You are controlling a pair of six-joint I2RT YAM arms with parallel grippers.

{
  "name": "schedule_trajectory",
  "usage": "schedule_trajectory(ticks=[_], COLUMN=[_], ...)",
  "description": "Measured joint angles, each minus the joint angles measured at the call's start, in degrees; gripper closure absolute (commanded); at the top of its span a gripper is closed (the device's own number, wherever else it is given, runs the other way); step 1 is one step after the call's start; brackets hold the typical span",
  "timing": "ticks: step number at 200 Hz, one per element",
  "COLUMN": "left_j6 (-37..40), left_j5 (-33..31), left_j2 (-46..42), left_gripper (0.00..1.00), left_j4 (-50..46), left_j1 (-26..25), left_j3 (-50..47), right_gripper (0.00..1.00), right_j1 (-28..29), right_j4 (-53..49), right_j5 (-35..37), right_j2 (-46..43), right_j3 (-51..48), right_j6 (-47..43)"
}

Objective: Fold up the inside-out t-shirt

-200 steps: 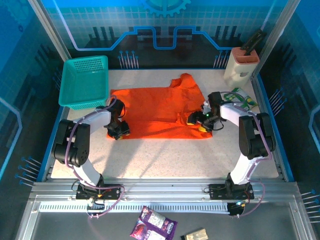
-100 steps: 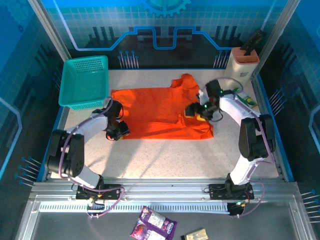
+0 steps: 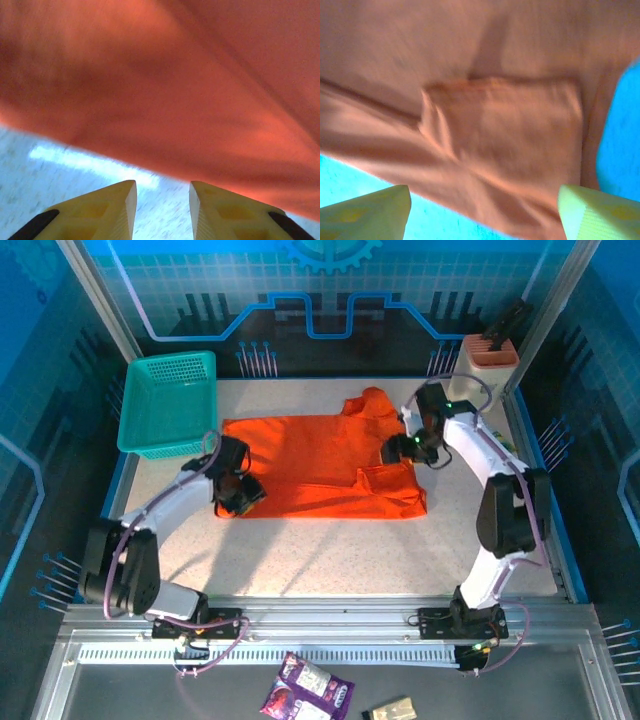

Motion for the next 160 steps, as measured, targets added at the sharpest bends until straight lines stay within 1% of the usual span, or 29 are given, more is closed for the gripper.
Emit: schedule_trajectory(ticks=[15,29,50,69,90,110,138,160], left_j6=[1.6,3.2,5.5,7.3,9.2,10.7,12.0,12.6], left_j5=[0.0,0.4,1.2,1.6,1.9,1.9,1.7,1.7], left_j2=[4.0,7.9,13.1,15.7,16.1,15.9,14.2,14.1], left_gripper=[0.66,0.67,0.67,0.67,0.67,0.68,0.70,0.73], left_j4=[0.3,0.5,0.4,0.3,-1.1,-2.7,-3.3,-3.8], left_j1=[1.5,2.8,4.0,4.4,4.6,4.8,5.9,7.7], left_j3=[5.3,10.4,17.2,20.7,21.3,20.4,14.2,10.6], right_gripper=[0.25,0.25,0.26,0.27,0.27,0.28,0.28,0.29], right_j1=[0.3,1.7,7.1,10.4,10.6,10.4,9.0,8.0], right_j4=[-1.3,-2.0,-1.4,-0.5,2.5,5.6,9.4,12.4], right_j5=[0.9,1.0,-0.5,-2.0,-2.0,-3.0,-5.1,-7.0], right_j2=[-5.4,-10.5,-17.0,-19.3,-18.2,-13.9,-5.7,-1.7], right_j3=[-6.4,-11.4,-17.2,-19.5,-19.5,-18.6,-15.6,-14.6], right_j6=[1.6,4.0,8.5,11.5,13.7,14.5,14.4,14.5])
